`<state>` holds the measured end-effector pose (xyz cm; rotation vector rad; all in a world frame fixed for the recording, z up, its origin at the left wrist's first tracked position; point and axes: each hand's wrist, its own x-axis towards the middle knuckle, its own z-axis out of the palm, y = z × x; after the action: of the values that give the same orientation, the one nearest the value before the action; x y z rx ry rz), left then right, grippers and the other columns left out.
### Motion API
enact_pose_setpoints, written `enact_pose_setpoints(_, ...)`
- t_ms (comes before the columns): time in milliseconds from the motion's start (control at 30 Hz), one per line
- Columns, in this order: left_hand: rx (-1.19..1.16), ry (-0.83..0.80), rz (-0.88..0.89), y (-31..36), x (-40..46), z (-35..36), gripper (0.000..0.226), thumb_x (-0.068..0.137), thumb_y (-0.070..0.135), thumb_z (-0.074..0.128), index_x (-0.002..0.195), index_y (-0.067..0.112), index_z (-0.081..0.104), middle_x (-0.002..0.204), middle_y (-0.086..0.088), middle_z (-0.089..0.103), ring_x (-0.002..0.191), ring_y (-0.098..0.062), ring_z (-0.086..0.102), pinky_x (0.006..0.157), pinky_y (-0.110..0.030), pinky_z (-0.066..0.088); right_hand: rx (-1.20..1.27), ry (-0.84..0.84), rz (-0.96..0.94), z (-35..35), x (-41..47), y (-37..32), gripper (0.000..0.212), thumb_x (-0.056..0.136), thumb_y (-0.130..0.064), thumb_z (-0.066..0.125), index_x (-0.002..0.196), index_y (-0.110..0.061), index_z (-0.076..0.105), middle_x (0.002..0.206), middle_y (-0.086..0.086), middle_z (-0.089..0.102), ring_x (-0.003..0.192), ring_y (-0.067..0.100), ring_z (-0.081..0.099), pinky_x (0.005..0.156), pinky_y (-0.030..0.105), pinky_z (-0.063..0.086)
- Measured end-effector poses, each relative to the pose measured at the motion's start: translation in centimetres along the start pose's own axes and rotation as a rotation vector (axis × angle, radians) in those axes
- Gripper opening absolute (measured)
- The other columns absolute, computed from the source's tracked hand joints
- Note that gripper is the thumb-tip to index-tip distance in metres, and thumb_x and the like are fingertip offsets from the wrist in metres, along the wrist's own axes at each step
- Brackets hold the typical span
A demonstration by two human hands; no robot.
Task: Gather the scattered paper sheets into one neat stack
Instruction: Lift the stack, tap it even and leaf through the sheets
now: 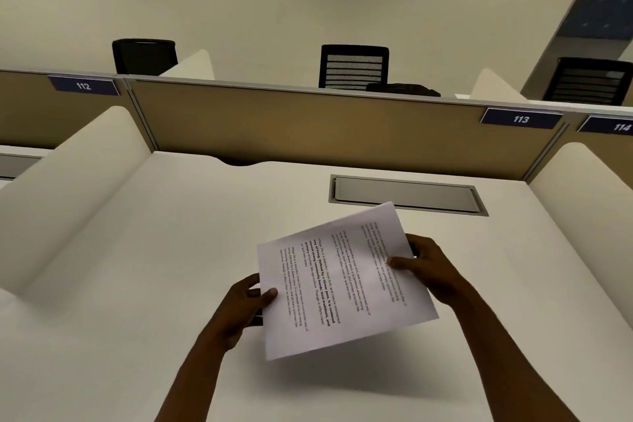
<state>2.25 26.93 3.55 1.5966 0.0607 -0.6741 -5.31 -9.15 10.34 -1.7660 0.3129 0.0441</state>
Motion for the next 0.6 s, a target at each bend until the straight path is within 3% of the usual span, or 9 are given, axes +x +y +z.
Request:
enact_pose_setpoints(100, 0.369, 0.376, 0.143, 0.9, -0.5, -0.2, 0.063, 0.083, 0.038, 0.077, 0.139, 0.025, 0.052, 0.131, -0.003, 0.064, 0.117, -0.023, 0.063, 0.098, -0.045, 0.053, 0.079, -0.073, 0.012, -0.5, 0.3, -0.9, 0.027, 0.086, 0.0, 0.068, 0.11, -0.012, 0.069, 0.102, 0.013, 0.076, 0.086, 0.035, 0.074, 0.071, 0.043, 0.062)
enact_pose_setpoints(167, 0.498, 0.483, 0.36, 2.5, -0.6, -0.4, 0.065, 0.081, 0.044, 0.077, 0.139, 0.028, 0.053, 0.137, 0.002, 0.06, 0.129, -0.019, 0.053, 0.107, -0.041, 0.045, 0.035, -0.105, 0.005, -0.1, 0.7, -1.4, 0.027, 0.086, 0.001, 0.068, 0.111, -0.01, 0.07, 0.103, 0.015, 0.075, 0.087, 0.035, 0.074, 0.073, 0.045, 0.062)
enact_pose_setpoints(267, 0.605, 0.319, 0.545, 5.8, -0.2, -0.2, 0.068, 0.079, 0.051, 0.075, 0.14, 0.034, 0.051, 0.146, 0.01, 0.052, 0.143, -0.013, 0.036, 0.116, -0.04, 0.033, -0.097, -0.15, -0.01, 1.2, 1.5, -2.5, 0.025, 0.086, -0.004, 0.068, 0.109, -0.012, 0.071, 0.103, 0.012, 0.073, 0.086, 0.031, 0.074, 0.074, 0.047, 0.062)
enact_pose_setpoints(367, 0.74, 0.153, 0.545, 8.6, 0.5, 0.4, 0.082, 0.076, 0.057, 0.076, 0.147, 0.035, 0.041, 0.151, 0.008, 0.047, 0.145, -0.016, 0.035, 0.117, -0.044, 0.033, -0.155, -0.196, -0.033, 2.5, 2.1, -4.3, 0.025, 0.084, -0.008, 0.07, 0.107, -0.017, 0.073, 0.102, 0.009, 0.073, 0.083, 0.028, 0.075, 0.073, 0.045, 0.063)
enact_pose_setpoints(500, 0.814, -0.029, 0.416, 10.7, 1.4, 0.4, 0.085, 0.077, 0.058, 0.073, 0.15, 0.037, 0.034, 0.139, 0.001, 0.06, 0.123, -0.021, 0.06, 0.099, -0.042, 0.051, -0.151, -0.251, -0.078, 3.5, 2.6, -6.9, 0.028, 0.078, -0.015, 0.072, 0.105, -0.019, 0.075, 0.103, 0.012, 0.071, 0.085, 0.03, 0.074, 0.071, 0.041, 0.062)
enact_pose_setpoints(600, 0.809, -0.149, 0.383, 10.6, 1.5, -0.1, 0.067, 0.08, 0.058, 0.068, 0.139, 0.033, 0.049, 0.126, 0.001, 0.067, 0.101, -0.018, 0.068, 0.087, -0.041, 0.06, -0.135, -0.316, -0.113, 3.6, 3.1, -8.4, 0.025, 0.08, -0.013, 0.073, 0.105, -0.015, 0.075, 0.106, 0.015, 0.071, 0.09, 0.034, 0.072, 0.074, 0.042, 0.061)
